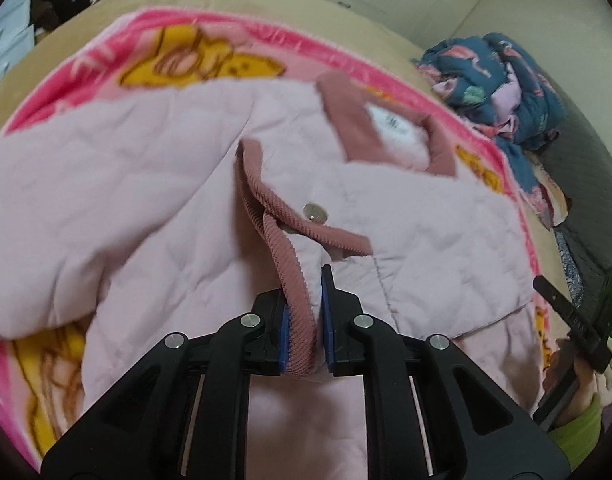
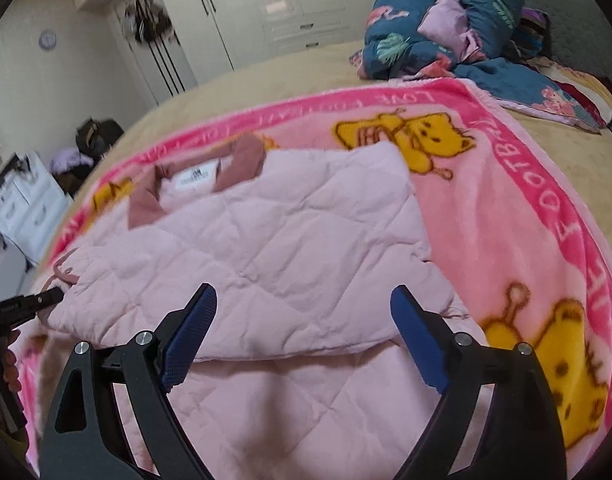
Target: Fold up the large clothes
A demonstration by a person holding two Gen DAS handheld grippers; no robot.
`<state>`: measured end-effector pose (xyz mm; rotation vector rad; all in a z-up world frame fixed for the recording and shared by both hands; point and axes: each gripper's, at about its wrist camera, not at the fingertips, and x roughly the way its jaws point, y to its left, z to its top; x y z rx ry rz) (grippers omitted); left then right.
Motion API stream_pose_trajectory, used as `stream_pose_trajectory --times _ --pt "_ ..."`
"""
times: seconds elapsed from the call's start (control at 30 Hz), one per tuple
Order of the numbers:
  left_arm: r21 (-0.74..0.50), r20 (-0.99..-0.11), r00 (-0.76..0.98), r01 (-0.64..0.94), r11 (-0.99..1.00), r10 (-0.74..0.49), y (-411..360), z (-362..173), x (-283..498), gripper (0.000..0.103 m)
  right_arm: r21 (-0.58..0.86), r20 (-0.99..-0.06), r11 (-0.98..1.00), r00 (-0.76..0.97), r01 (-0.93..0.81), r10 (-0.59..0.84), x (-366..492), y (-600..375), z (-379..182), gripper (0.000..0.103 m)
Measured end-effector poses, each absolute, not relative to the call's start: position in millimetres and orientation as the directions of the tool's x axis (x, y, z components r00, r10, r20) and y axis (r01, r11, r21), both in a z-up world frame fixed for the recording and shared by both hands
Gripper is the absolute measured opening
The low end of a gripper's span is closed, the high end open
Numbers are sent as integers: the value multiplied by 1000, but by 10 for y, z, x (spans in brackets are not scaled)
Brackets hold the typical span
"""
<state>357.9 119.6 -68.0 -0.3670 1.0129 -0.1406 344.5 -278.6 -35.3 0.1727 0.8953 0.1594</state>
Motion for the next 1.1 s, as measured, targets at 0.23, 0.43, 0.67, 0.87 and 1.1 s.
stream_pose_trajectory --times 0.23,0.43,0.67,0.87,1.1 --pt "-328 -825 506 -64 943 -252 1172 -861 3577 10 131 -847 990 512 -61 143 3664 -2646 -759 91" --pt "-335 -827 503 -84 938 -250 1182 -970 3591 15 102 -843 993 525 -52 114 3659 -2595 -902 96" --pt "-268 -845 501 -95 959 -187 1137 -832 3497 39 133 -822 990 554 -46 136 3518 -2610 -691 96" --pt "-240 -833 531 -87 967 -158 1133 -582 3310 87 226 -790 972 573 -57 217 3295 -2590 -486 99" --pt "-313 -807 563 -158 937 -175 1362 -402 3013 94 237 -737 962 621 -134 268 3057 -2297 -103 99"
